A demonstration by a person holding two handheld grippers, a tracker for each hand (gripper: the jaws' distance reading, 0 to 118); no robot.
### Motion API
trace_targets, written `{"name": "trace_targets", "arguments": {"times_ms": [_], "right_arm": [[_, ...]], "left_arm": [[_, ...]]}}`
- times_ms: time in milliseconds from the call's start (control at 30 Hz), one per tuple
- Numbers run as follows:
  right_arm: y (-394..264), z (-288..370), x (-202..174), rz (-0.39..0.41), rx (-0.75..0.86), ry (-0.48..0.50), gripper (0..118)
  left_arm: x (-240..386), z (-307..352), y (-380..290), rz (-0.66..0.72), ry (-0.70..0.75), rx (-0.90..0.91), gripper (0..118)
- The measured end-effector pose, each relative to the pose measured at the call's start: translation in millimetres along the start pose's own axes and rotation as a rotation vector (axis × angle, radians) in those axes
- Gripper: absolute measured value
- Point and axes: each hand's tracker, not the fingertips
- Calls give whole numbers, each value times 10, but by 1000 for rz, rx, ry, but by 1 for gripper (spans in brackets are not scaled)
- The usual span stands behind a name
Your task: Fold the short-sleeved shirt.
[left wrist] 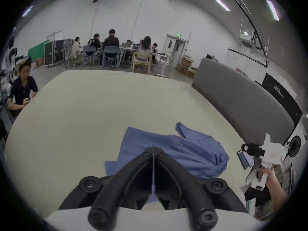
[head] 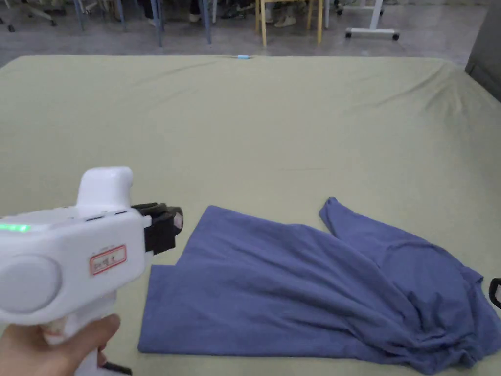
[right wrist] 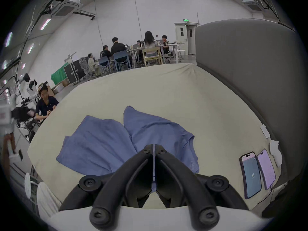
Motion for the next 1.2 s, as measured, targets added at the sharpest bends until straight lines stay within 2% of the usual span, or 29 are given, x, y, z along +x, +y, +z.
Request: {"name": "trace_targets", "arguments": {"times_ms": [33, 67, 100, 233, 300, 400, 500, 533, 600, 633, 667, 767, 933, 967, 1000, 1033, 1067, 1100, 1133, 1200], "right_arm": [[17, -11, -27, 5, -7, -4, 5], [30, -30, -30, 6, -12, -7, 5], [39, -49, -20, 4, -14, -9, 5], [79, -138, 22, -10, -41, -24, 5], [85, -181, 53, 2, -60, -48, 5], [76, -242, 128, 5, -84, -64, 5], [58, -327, 195, 1, -109, -73, 5], [46, -349, 202, 3, -117, -76, 5], [30, -409, 217, 10, -130, -76, 5], [21, -435, 210, 14, -136, -77, 5], [17, -459, 199, 16, -142, -77, 5], [71, -532, 172, 19, -166, -69, 5], [424, -690, 128, 56, -151, -63, 5], [538, -774, 148, 46, -157, -64, 19], [651, -914, 174, 17, -203, -61, 62], [744, -1127, 210, 2, -284, -44, 115], [752, -1356, 255, -22, -270, 26, 118], [779, -1597, 264, -58, -331, 37, 118], [779, -1859, 259, -86, -385, 24, 118], [721, -2376, 229, -93, -452, -5, 118]], "left_arm": [[-22, -290, 112, 1, 8, -44, 16], [-73, -640, 229, -19, 26, -125, 70], [-120, -977, 300, -21, 31, -209, 92], [-362, -2255, 327, -47, 170, -397, 92], [-453, -2648, 241, -48, 229, -452, 92], [-556, -2946, 62, 17, 197, -513, 89], [-535, -2932, -102, 7, 243, -453, 81], [-502, -2873, -140, -11, 238, -404, 74], [-447, -2851, -187, -109, 284, -403, 37], [-408, -2821, -193, -155, 295, -395, 13], [-368, -2785, -191, -174, 290, -386, 1], [-351, -2642, -96, -72, 152, -397, 1], [-280, -1860, 103, -26, 62, -193, 1], [-274, -1676, 124, 3, 42, -161, 1], [-268, -1531, 119, 20, 23, -141, 1], [-268, -1413, 117, 33, 17, -119, 1], [-271, -1310, 108, 43, 17, -102, 1], [-275, -1246, 99, 46, 25, -95, 1], [-427, -1289, 86, 49, 27, -91, 1], [-501, -1294, 77, 66, 33, -94, 1]]}}
